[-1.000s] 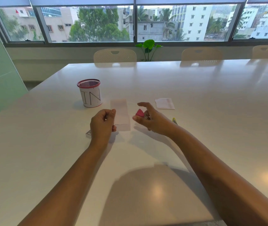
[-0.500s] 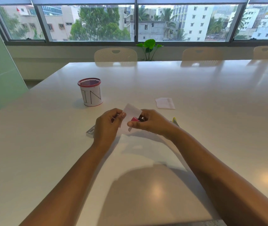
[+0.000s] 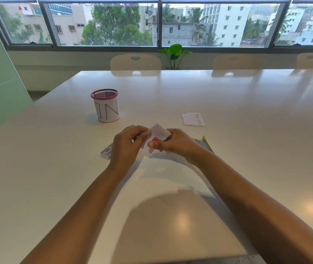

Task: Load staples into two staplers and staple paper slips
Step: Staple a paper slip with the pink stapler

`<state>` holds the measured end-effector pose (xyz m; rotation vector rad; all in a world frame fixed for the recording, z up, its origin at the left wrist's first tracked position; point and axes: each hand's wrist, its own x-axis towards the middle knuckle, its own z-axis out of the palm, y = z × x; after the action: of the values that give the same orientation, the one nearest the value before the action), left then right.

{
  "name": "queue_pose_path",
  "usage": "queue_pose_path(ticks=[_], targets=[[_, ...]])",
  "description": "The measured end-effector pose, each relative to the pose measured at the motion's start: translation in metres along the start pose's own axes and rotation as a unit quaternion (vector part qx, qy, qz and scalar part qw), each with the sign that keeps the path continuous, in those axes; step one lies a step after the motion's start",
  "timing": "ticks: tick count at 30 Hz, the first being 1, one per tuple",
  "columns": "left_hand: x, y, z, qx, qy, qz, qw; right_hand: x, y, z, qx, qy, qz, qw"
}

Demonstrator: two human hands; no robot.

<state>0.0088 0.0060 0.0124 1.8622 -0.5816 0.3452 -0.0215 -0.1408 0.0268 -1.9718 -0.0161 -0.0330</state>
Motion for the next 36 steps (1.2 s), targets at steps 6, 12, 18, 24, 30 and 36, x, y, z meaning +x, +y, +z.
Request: queue_pose_path(ticks=[6,12,18,24,30,36], targets=[[0.006,0.003,-0.004,-0.047,-0.075,-0.061,0.994,0.002,0.000,-0.002,0.013,0.036,-0.018,0.999],[0.004,0.005,0.005,0.004,-0.163,-0.096,0.982,0.003,0.003,-0.008,-0.007,0.033,-0.041,0.999],[0.003,-0.012,0.010,-0.067,-0.165,-0.113,0.977,0.004,0.004,-0.005,-0.020,0.042,-0.038,0.998],[0.004,-0.015,0.008,-0.090,-0.153,-0.095,0.980,0.003,0.002,-0.002,-0.020,0.061,-0.026,0.998],[0.002,-0.004,0.007,-0.095,-0.127,-0.092,0.983,0.001,-0.001,0.000,-0.033,0.084,-0.033,0.995],[0.003,-0.003,0.007,-0.118,-0.131,-0.117,0.977,0.002,-0.002,0.003,-0.012,0.102,0.007,0.995]])
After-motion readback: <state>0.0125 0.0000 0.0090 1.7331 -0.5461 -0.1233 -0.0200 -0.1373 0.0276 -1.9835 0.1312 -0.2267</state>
